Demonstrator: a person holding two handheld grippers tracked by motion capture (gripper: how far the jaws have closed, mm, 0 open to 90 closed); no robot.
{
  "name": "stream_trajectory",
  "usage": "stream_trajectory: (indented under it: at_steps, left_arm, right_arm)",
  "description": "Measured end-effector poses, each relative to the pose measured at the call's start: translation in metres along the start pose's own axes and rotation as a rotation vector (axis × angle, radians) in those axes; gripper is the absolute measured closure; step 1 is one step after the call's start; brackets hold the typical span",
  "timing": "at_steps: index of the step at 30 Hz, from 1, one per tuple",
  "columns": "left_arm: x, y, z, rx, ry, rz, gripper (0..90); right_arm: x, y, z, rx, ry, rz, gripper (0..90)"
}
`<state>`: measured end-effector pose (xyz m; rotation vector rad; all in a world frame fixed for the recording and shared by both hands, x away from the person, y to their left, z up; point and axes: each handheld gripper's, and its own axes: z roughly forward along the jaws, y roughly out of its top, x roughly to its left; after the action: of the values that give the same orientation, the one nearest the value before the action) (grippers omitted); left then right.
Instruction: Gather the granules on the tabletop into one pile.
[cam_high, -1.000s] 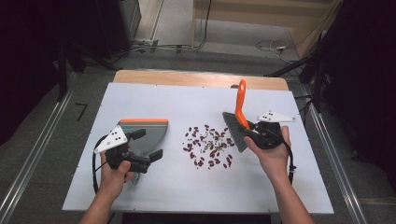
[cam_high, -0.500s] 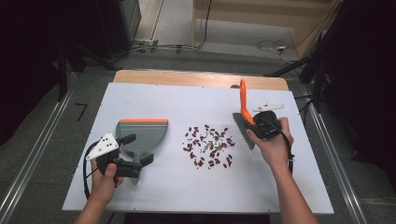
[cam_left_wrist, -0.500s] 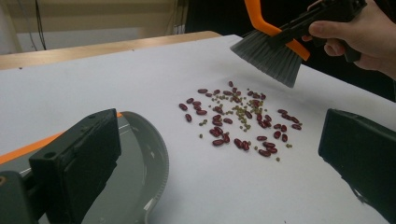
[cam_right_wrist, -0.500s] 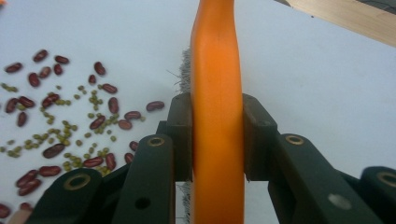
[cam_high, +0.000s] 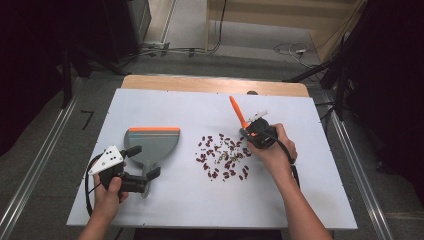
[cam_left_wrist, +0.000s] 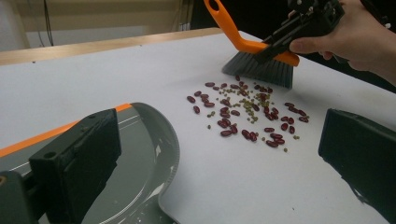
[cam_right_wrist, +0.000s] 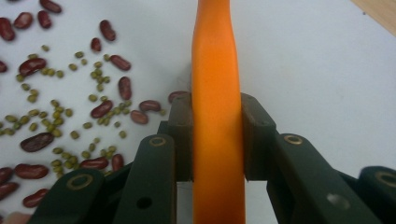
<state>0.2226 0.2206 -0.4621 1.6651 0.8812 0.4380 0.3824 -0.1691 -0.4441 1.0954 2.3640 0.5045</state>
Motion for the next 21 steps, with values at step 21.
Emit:
stream_trajectory:
  at_steps: [21]
  left_arm:
    - [0.003, -0.002, 0.000, -0.017, -0.001, 0.001, 0.0]
  right_arm:
    - [0.017, 0.001, -0.032, -0.062, 0.143, 0.048, 68.9]
